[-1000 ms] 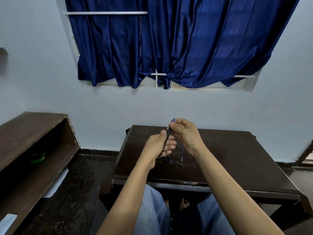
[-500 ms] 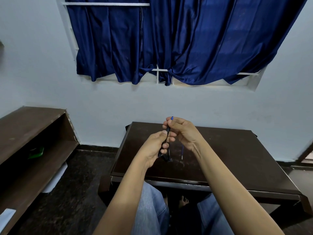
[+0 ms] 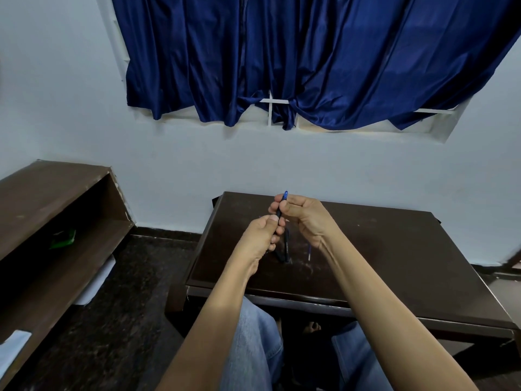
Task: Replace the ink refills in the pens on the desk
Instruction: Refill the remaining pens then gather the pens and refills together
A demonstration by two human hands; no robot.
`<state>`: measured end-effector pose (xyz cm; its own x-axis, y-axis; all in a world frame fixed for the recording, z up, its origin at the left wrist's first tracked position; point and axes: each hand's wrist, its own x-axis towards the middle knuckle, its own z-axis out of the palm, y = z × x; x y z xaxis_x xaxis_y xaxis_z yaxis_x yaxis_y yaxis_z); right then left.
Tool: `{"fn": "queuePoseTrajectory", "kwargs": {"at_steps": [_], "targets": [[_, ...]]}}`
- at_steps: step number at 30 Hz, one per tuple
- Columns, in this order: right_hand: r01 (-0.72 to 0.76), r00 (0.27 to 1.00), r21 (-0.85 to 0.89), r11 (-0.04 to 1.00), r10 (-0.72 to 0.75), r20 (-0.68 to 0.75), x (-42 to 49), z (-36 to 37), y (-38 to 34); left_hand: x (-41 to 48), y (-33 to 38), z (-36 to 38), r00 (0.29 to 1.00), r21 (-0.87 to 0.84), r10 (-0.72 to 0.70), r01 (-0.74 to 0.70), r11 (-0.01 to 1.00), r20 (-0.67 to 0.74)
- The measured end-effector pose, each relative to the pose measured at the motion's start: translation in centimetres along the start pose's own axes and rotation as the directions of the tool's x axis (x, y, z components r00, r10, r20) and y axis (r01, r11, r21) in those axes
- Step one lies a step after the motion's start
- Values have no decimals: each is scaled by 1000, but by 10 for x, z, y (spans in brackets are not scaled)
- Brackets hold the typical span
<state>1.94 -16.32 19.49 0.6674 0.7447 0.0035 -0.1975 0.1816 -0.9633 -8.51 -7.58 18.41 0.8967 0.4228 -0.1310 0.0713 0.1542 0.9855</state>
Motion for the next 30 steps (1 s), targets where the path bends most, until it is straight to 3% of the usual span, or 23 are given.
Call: {"fn": "queuePoseTrajectory", "kwargs": {"at_steps": [3,5,7,11,12,13,14,16,18,21,25,28,30], "targets": [[21,990,-118,993,-38,-139,8,2,10,14,-12,0,972,389,148,-67,919,-181],[20,968,-147,989,-56,-245,15,5,19,23,-20,2,946,536,209,-44,843,-250],[4,954,-109,994,-36,-297,24,7,27,33,-31,3,925,599,243,-22,801,-291],[-111,980,80,991,123,-160,42,-8,40,54,-51,-6,929,539,226,-33,842,-295],[-144,974,73,987,155,-166,47,-17,46,58,-55,-11,933,500,202,-28,865,-298],[-171,963,-40,984,158,-219,54,-26,55,62,-59,-16,932,473,186,-19,881,-309],[-208,946,-250,946,130,-297,60,-36,68,65,-64,-21,929,459,176,-8,889,-325],[-315,919,-647,694,53,-391,70,-54,97,71,-76,-31,922,443,160,14,897,-352],[-364,928,-807,465,110,-355,79,-65,127,76,-88,-38,920,436,147,29,900,-364],[-336,932,-913,233,222,-287,93,-69,158,82,-106,-44,924,423,103,68,904,-369],[-207,938,-978,27,291,-191,113,-70,185,91,-126,-51,929,423,33,136,896,-369],[-140,939,-987,-74,306,-156,120,-68,200,99,-141,-53,933,412,-23,181,893,-360],[-133,950,-988,-76,275,-149,122,-68,207,105,-149,-54,932,406,-51,204,891,-358]]}}
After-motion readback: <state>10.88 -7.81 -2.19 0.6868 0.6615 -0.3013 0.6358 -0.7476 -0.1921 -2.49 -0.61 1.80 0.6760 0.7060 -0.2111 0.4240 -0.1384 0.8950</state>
